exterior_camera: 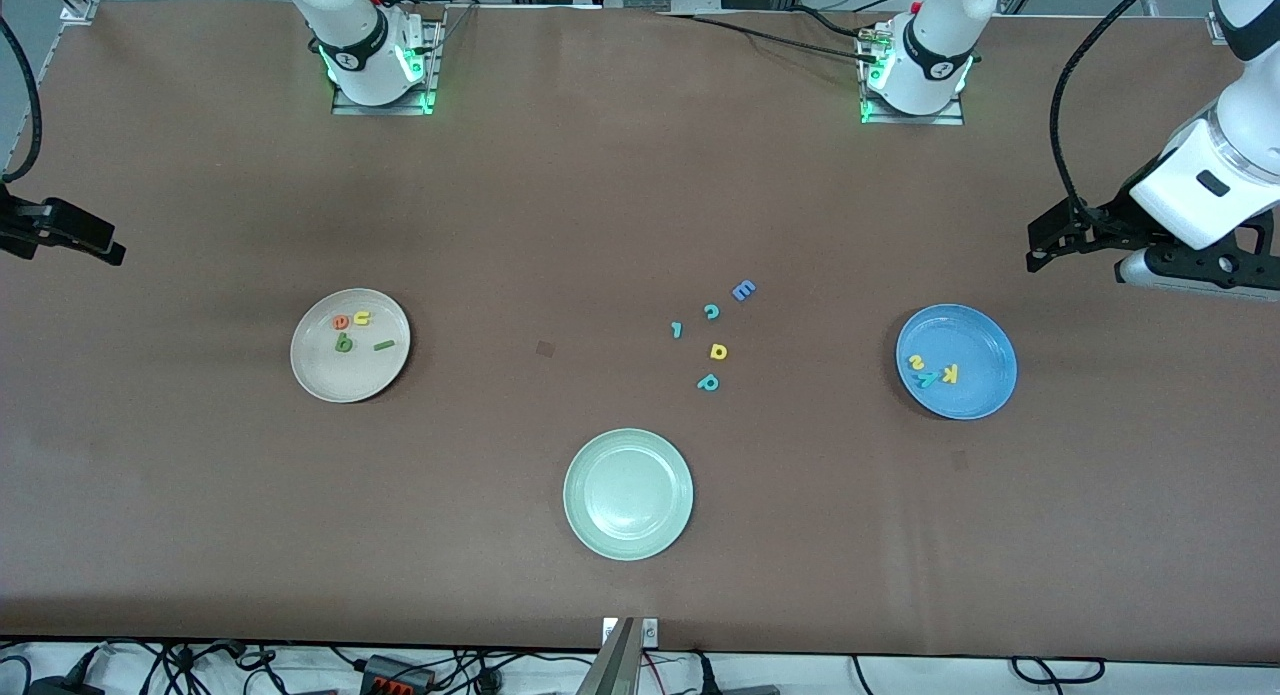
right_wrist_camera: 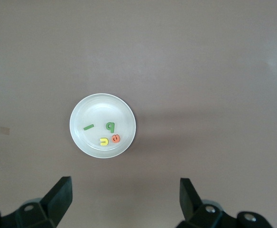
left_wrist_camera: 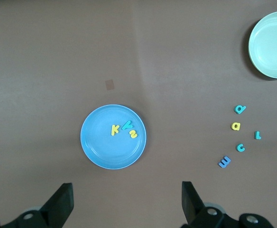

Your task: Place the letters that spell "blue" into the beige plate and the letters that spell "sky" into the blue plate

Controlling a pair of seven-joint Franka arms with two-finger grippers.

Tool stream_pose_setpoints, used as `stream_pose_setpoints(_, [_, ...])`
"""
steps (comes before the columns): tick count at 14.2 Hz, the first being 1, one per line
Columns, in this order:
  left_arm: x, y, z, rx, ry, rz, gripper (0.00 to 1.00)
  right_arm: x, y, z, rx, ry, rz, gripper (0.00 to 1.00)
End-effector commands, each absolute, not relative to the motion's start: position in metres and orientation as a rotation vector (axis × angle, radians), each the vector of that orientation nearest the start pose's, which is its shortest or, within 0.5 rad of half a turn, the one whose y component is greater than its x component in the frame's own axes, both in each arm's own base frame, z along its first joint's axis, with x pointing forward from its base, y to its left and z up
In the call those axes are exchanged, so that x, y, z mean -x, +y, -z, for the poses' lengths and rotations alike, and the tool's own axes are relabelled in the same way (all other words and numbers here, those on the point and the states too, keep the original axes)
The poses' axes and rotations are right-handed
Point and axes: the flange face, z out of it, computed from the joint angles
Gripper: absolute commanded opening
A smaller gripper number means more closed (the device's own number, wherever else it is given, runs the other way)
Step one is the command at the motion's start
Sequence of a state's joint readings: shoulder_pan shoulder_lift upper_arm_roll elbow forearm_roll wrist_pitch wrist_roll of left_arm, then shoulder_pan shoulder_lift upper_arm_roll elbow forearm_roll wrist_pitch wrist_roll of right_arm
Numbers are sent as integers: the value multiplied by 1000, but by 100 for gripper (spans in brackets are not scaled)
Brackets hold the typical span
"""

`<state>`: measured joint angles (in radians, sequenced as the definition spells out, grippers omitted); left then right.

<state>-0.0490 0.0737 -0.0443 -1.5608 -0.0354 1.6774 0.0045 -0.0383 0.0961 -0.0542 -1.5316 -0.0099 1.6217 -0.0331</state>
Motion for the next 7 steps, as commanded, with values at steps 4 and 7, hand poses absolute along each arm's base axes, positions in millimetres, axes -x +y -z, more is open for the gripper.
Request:
stream_pose_setpoints(4, [-587, -57, -603, 3161, 143, 64, 100, -552, -54, -590, 3160, 81, 29, 100])
stream_pose_setpoints(7, [-587, -58, -603, 3161, 146, 64, 100, -553, -53, -594, 3155, 83, 35, 100])
